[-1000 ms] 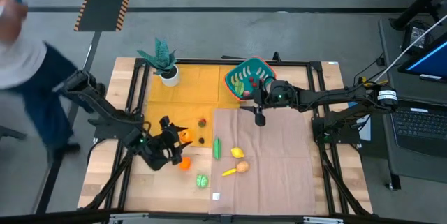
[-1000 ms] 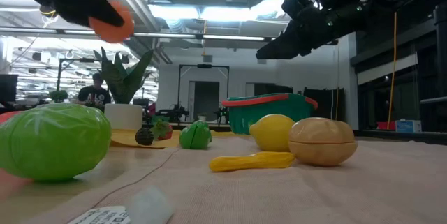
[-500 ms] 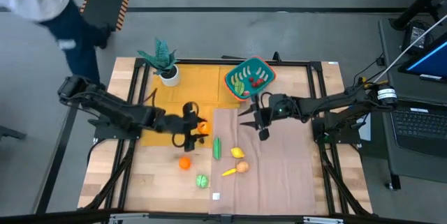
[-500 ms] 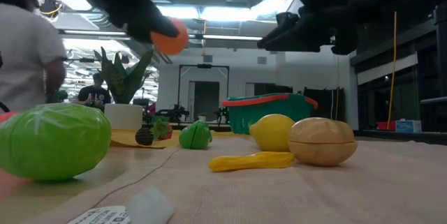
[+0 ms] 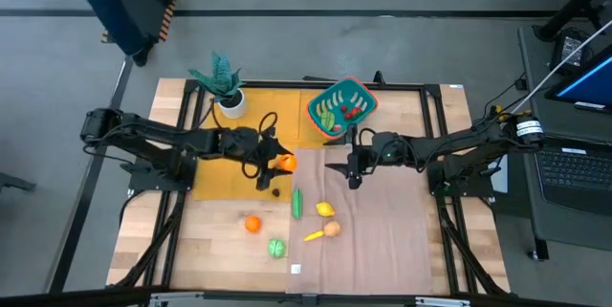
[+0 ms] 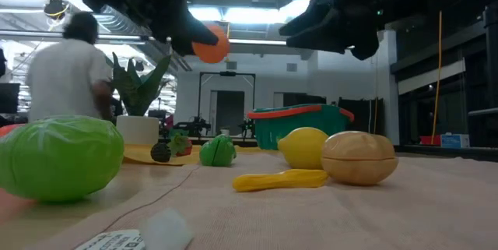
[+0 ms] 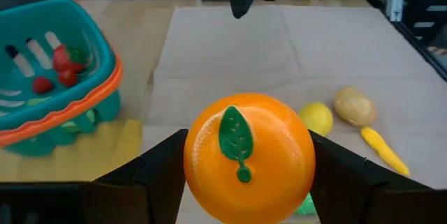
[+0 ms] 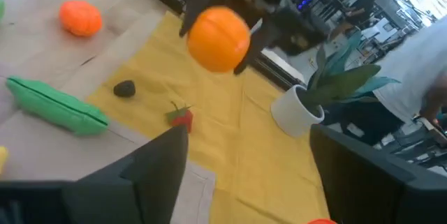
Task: Pick and placing Produce into tupperware
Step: Put the orange into the basket
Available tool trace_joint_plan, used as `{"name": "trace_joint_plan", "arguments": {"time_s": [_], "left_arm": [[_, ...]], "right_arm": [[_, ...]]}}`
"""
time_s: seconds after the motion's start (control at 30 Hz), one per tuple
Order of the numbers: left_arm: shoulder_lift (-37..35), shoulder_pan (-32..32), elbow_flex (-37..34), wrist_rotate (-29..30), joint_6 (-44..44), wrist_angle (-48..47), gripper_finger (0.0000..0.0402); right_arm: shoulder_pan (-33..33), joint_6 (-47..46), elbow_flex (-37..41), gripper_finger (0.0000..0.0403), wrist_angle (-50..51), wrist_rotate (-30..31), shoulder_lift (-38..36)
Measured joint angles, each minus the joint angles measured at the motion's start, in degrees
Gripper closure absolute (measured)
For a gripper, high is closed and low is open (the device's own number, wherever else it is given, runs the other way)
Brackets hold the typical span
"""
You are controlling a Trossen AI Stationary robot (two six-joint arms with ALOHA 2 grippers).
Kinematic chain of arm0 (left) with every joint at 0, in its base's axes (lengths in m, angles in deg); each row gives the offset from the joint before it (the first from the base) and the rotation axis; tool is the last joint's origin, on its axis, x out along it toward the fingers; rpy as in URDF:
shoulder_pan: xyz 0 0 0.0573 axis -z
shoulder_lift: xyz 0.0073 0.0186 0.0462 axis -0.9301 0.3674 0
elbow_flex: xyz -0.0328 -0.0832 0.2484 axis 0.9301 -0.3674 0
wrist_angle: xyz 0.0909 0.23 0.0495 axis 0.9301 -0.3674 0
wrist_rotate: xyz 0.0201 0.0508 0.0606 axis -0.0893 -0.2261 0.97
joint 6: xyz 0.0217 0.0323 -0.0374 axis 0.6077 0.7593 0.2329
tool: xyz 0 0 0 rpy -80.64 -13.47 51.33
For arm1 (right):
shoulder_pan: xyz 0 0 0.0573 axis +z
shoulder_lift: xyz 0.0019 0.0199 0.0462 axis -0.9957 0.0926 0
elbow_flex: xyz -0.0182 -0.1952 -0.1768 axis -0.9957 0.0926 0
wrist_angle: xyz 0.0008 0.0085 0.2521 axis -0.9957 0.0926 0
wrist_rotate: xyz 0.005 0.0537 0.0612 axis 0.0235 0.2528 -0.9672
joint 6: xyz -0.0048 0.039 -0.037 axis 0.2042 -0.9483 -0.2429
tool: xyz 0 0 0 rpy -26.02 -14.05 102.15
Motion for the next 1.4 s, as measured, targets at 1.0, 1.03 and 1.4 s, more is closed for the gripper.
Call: {"name": "trace_joint_plan", "arguments": {"time_s": [1.0, 1.03, 1.4], "left_arm": [[22.5, -11.8, 26.2, -24.5, 15.4, -14.6, 0.0163], [22.8, -11.8, 26.5, -24.7, 15.6, -14.5, 0.0163], [22.9, -11.9, 26.9, -26.1, 16.8, -14.9, 0.0163]], "right_arm": [[2.6, 7.6, -0.4, 0.0089, 2.7, -1.7, 0.0], [2.7, 9.1, -0.4, 0.0089, 2.8, -1.7, 0.0], [2.1, 15.0, -0.4, 0.0089, 1.3, -1.8, 0.3]]}}
